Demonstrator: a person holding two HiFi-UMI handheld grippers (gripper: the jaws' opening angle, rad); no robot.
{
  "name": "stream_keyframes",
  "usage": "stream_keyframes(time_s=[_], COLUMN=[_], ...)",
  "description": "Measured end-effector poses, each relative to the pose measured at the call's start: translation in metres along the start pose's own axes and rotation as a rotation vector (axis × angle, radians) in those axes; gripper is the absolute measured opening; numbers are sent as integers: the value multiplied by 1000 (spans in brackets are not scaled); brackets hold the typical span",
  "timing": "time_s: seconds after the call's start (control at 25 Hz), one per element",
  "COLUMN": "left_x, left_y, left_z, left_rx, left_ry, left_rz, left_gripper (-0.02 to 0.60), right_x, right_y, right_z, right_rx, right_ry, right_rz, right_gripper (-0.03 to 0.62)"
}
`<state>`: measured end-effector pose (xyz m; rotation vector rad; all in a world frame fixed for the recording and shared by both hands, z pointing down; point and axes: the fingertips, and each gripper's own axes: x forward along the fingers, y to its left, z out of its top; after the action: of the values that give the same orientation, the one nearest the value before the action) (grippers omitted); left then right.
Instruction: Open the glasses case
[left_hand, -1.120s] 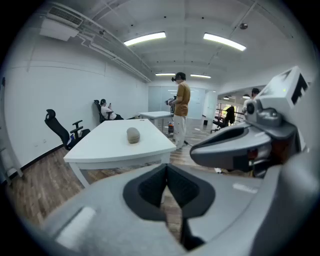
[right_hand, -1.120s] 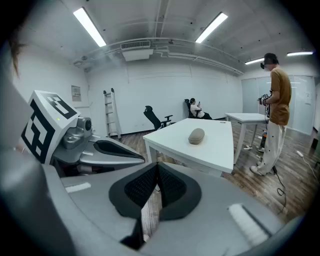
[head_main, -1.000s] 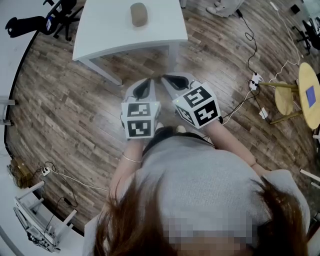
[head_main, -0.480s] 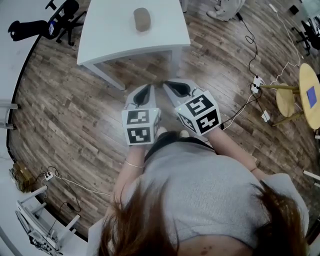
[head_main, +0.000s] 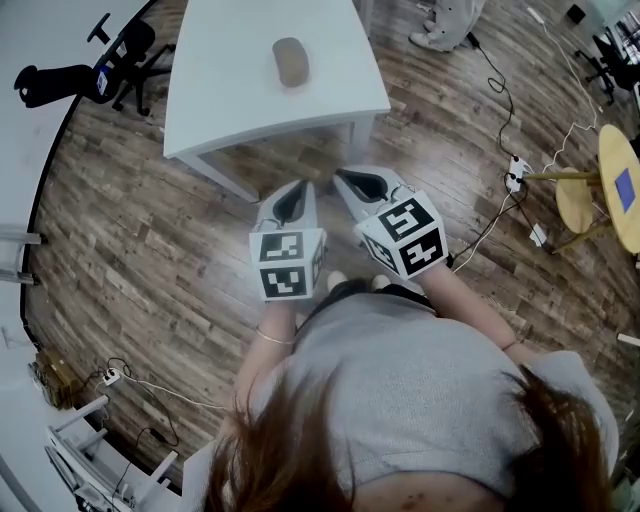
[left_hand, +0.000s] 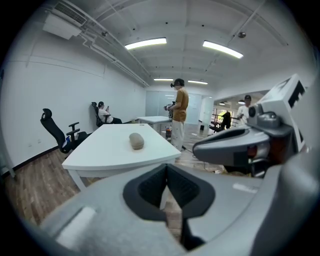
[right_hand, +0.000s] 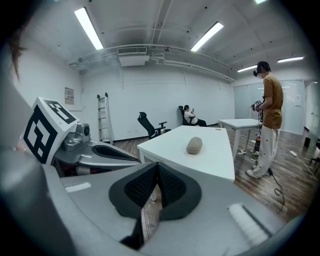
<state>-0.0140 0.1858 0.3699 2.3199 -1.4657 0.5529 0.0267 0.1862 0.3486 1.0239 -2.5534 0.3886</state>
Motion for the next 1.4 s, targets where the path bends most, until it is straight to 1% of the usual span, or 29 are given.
stream_keyframes(time_s=[0.2, 0.36, 0.56, 0.72, 0.88, 1.04, 1.24, 1.4], left_x=[-1, -1, 9, 16, 31, 59, 113, 155], left_y=[15, 23, 16, 19, 36, 57, 85, 111], left_z=[-5, -10, -9, -4, 10, 29, 50, 78], left_rx=[16, -2, -24, -8, -16, -19, -29, -46], left_ry=[-2, -9, -9, -13, -26, -33, -18, -20], left_rz=[-12, -23, -65, -71, -54, -30, -12, 8], left_gripper=[3, 3, 3, 3, 3, 3, 3, 3], right_x=[11, 10, 4, 12, 31, 59, 104, 141], right_y=[4, 6, -1, -7, -18, -44, -94, -136], right_z=[0, -4, -6, 0, 13, 27, 45, 68], right_rx=[23, 40, 43, 28, 8, 6, 4, -2], right_ry=[-10, -5, -1, -8, -19, -30, -19, -14], right_rz=[-27, -49, -73, -73, -54, -36, -21, -3], right_gripper=[5, 5, 5, 5, 5, 5, 5, 5])
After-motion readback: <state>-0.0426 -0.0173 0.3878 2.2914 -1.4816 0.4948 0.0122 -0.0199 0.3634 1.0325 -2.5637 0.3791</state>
